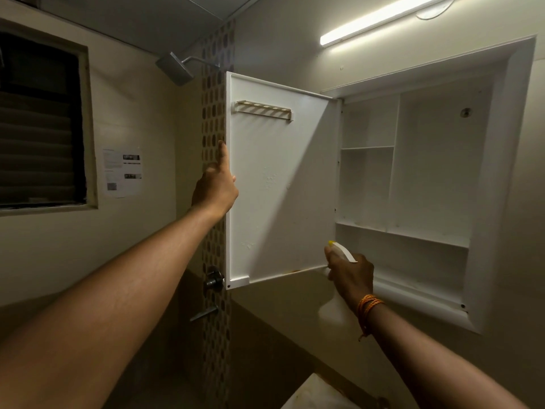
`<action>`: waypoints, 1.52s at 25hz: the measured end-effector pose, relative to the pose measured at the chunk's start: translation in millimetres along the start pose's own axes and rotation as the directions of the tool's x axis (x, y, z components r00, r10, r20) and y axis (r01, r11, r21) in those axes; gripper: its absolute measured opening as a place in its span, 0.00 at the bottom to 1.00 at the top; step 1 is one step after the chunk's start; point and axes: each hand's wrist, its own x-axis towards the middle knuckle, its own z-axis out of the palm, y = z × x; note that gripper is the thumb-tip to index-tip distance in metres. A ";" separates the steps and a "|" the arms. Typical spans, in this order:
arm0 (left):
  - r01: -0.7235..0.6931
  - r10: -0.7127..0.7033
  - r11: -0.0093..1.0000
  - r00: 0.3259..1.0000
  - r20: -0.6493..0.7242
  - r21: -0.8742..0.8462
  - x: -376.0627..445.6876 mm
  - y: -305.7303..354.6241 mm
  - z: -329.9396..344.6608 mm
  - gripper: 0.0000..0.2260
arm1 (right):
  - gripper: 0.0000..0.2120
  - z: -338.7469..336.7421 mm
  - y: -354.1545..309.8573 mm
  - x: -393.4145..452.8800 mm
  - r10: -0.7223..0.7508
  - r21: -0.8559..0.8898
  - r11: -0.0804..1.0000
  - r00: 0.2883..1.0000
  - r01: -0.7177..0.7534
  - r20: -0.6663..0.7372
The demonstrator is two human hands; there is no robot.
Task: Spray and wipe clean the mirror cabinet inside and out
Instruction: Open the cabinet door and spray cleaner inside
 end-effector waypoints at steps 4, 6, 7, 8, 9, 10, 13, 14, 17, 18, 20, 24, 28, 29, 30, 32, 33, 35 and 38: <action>-0.027 0.027 0.999 1.000 -0.004 -0.027 -4.2 -0.7 1.3 0.37 | 0.22 -4.0 -4.5 1.5 0.036 -0.004 0.999 0.999 -0.036 0.005; -0.032 0.029 0.999 0.996 -0.086 -0.034 -9.2 1.2 6.5 0.37 | 0.16 -7.0 -6.5 2.9 0.042 0.040 0.998 0.999 -0.042 -0.017; -0.068 0.065 0.998 0.983 -0.169 -0.011 -13.3 2.3 10.7 0.37 | 0.13 -8.0 -7.1 3.7 0.030 0.043 0.999 0.999 -0.029 -0.028; -0.129 0.128 0.992 0.958 -0.255 0.014 -17.2 4.2 15.3 0.36 | 0.11 -9.3 -10.3 2.6 0.012 0.036 0.999 0.999 -0.011 -0.033; -0.208 0.206 0.978 0.922 -0.327 0.028 -20.2 7.0 19.9 0.34 | 0.09 -9.9 -13.7 2.4 -0.008 0.033 0.999 0.999 0.010 -0.042; -0.290 0.280 0.957 0.885 -0.371 0.029 -22.9 10.7 24.9 0.31 | 0.08 -11.2 -18.2 1.5 -0.025 0.032 0.999 0.998 0.027 -0.055; -0.456 0.421 0.890 0.835 -0.354 -0.016 -30.9 30.2 39.4 0.25 | 0.11 -21.1 -33.8 1.1 -0.074 0.042 0.996 0.993 0.078 -0.095; -0.483 0.440 0.873 0.836 -0.329 -0.061 -32.2 38.9 43.6 0.25 | 0.13 -25.6 -39.7 1.1 -0.089 0.046 0.994 0.989 0.094 -0.116; -0.520 0.478 0.829 0.850 -0.223 -0.205 -29.3 64.1 57.9 0.22 | 0.15 -39.6 -61.4 5.1 -0.129 0.062 0.988 0.979 0.140 -0.160; -0.521 0.493 0.818 0.853 -0.171 -0.244 -26.4 72.9 62.9 0.20 | 0.16 -45.2 -70.1 8.2 -0.139 0.058 0.987 0.975 0.151 -0.173; -0.504 0.513 0.821 0.857 -0.040 -0.270 -19.6 87.8 70.9 0.18 | 0.16 -55.1 -88.6 15.3 -0.165 0.026 0.985 0.972 0.172 -0.167; -0.515 0.548 0.828 0.826 0.130 -0.221 -2.4 117.5 85.1 0.20 | 0.14 -74.6 -122.0 35.8 -0.243 -0.015 0.969 0.950 0.245 -0.194; -0.626 0.640 0.768 0.744 0.189 -0.134 10.0 148.4 99.6 0.23 | 0.14 -89.7 -145.4 62.9 -0.224 0.024 0.972 0.948 0.235 -0.226; -0.664 0.672 0.739 0.710 0.212 -0.118 12.4 154.6 103.5 0.25 | 0.13 -90.8 -148.3 67.0 -0.224 0.014 0.972 0.947 0.233 -0.232; -0.685 0.688 0.721 0.686 0.236 -0.109 14.4 160.8 107.5 0.28 | 0.12 -91.7 -149.7 69.9 -0.232 -0.001 0.971 0.944 0.239 -0.236; -0.676 0.680 0.728 0.687 0.257 -0.118 20.4 172.7 115.4 0.31 | 0.12 -92.6 -152.3 73.0 -0.252 -0.036 0.967 0.936 0.251 -0.245; -0.661 0.671 0.738 0.694 0.263 -0.139 24.1 177.5 118.8 0.33 | 0.13 -93.0 -153.1 74.5 -0.256 -0.053 0.966 0.931 0.251 -0.260; -0.639 0.664 0.746 0.694 0.278 -0.187 29.7 182.9 127.8 0.37 | 0.16 -94.2 -152.6 77.0 -0.256 -0.075 0.967 0.921 0.245 -0.293; -0.622 0.666 0.746 0.698 0.264 -0.240 43.0 189.7 139.8 0.43 | 0.15 -96.5 -152.8 79.1 -0.270 -0.114 0.962 0.917 0.246 -0.293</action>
